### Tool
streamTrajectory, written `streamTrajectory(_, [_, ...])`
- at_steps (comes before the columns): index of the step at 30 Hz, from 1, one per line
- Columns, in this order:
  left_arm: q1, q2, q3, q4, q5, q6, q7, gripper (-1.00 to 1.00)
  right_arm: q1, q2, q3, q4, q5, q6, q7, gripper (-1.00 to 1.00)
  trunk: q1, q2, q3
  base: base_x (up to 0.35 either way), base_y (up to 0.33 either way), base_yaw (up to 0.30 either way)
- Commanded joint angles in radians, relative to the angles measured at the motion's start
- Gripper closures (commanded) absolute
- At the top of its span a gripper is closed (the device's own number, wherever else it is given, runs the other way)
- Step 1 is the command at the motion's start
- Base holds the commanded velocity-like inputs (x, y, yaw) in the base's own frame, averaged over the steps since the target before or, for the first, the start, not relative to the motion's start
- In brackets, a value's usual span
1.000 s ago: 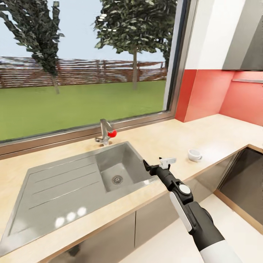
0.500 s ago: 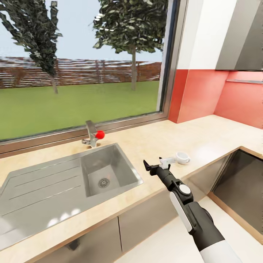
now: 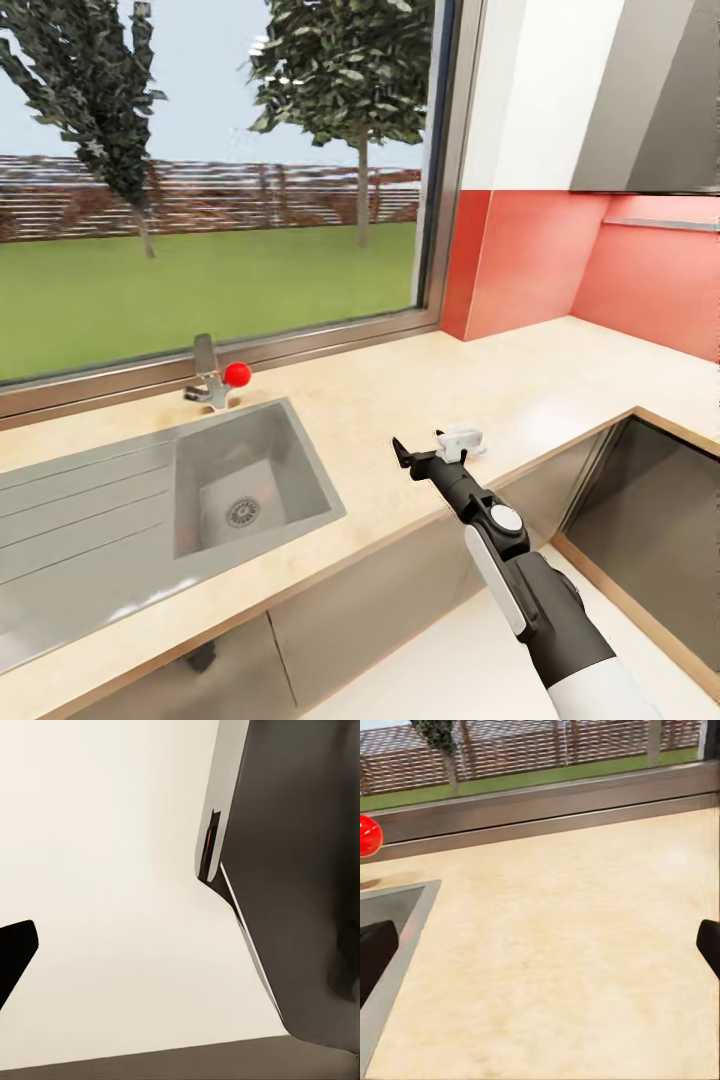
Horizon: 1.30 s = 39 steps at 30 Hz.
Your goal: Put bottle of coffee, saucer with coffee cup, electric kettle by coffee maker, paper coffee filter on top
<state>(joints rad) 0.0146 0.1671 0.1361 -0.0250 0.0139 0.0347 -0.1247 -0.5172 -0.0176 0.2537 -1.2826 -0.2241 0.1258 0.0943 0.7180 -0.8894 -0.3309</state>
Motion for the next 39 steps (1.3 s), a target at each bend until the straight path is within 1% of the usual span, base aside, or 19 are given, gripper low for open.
streamTrajectory(1, [0.001, 0.000, 0.007, -0.003, 0.001, 0.004, -0.004, -1.00, 0.000, -0.001, 0.001, -0.001, -0.009, 0.005, 0.001, -1.00, 0.000, -0.001, -0.001, 0.140, -0.288, 0.000])
streamTrajectory(23, [0.001, 0.000, 0.007, 0.000, 0.001, 0.004, -0.004, -1.00, 0.000, -0.001, 0.001, -0.004, -0.011, 0.005, 0.002, -1.00, 0.000, -0.001, -0.001, 0.152, -0.288, 0.002])
streamTrajectory(31, [0.001, 0.000, 0.007, 0.000, 0.001, 0.004, -0.004, -1.00, 0.000, -0.001, 0.001, -0.004, -0.011, 0.005, 0.001, -1.00, 0.000, -0.001, -0.001, 0.131, -0.290, 0.221])
streamTrajectory(39, [0.001, 0.001, 0.005, 0.000, 0.001, 0.005, -0.004, -1.00, 0.000, -0.001, 0.001, -0.003, -0.011, 0.005, 0.001, -1.00, 0.000, -0.001, -0.001, -0.020, -0.285, 0.276])
